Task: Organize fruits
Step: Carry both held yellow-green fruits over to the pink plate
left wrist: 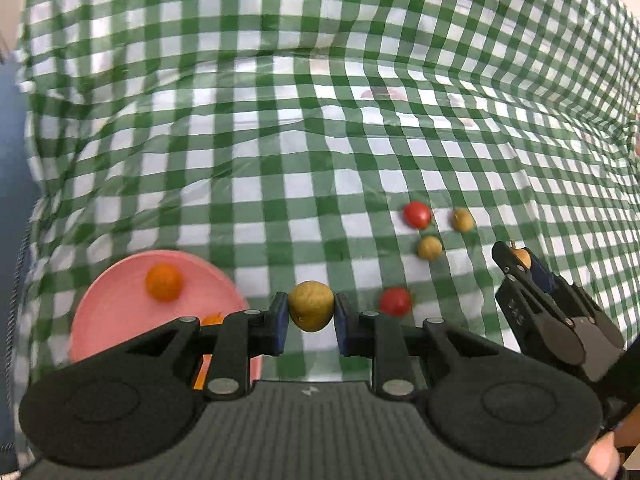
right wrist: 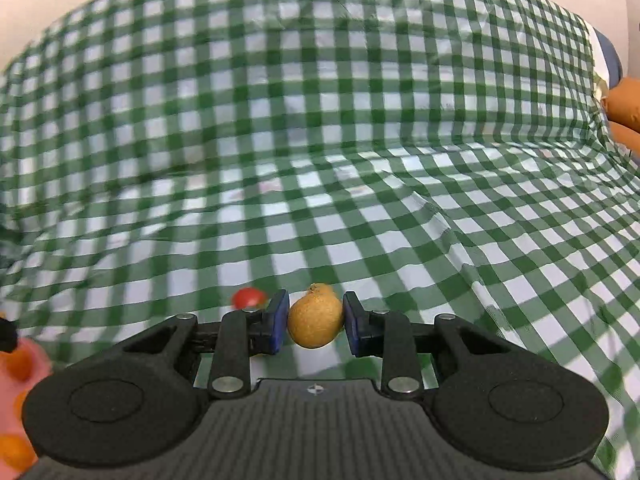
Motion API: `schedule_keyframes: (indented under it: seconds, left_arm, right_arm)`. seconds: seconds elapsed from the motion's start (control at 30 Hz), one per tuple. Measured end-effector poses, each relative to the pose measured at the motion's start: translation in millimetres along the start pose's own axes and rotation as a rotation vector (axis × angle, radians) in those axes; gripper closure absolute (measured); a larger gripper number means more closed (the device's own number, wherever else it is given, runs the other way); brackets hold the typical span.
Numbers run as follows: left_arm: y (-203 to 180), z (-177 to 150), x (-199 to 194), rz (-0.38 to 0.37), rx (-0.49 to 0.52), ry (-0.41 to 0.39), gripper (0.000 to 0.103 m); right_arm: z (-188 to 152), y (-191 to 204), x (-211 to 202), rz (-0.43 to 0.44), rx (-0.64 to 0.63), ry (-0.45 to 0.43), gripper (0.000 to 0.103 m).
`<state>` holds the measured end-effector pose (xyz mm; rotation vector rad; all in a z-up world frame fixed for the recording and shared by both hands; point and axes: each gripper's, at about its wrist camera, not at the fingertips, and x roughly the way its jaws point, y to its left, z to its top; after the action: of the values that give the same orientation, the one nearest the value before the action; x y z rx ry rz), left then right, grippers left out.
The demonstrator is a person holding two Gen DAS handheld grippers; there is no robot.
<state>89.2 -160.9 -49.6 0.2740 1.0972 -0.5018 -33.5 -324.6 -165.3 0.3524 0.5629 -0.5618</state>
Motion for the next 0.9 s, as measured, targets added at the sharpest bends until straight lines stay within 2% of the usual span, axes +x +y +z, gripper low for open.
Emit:
schedule_keyframes:
  seconds: [0.17, 0.4, 0.6, 0.77, 0.9]
  left_arm:
    - [13, -38, -44, 0.028, 0.008, -0.046, 0.076]
    - [43, -109, -108, 0.043, 0.005, -0.086, 0.076]
    - [85, -173, -157, 0.043, -0.064, -0.097, 0.076]
    - [114, -210, -183, 0.048, -0.120, -0.130, 0.076]
    - [123, -230, -191, 0.034, -0.134, -0.132, 0.076]
  right_arm:
    - [-11, 21, -81, 0.088, -0.042, -0.027, 0.073]
    - [-31, 56, -176, 0.234, -0.093, 0.005, 0.073]
    - [-49, 98, -246, 0.344, -0.169, 0.010, 0.073]
    - [-58, 124, -294, 0.368, -0.269, -0.045, 0.073]
    - [-60, 130, -317, 0.364, -0.293, -0.058, 0.073]
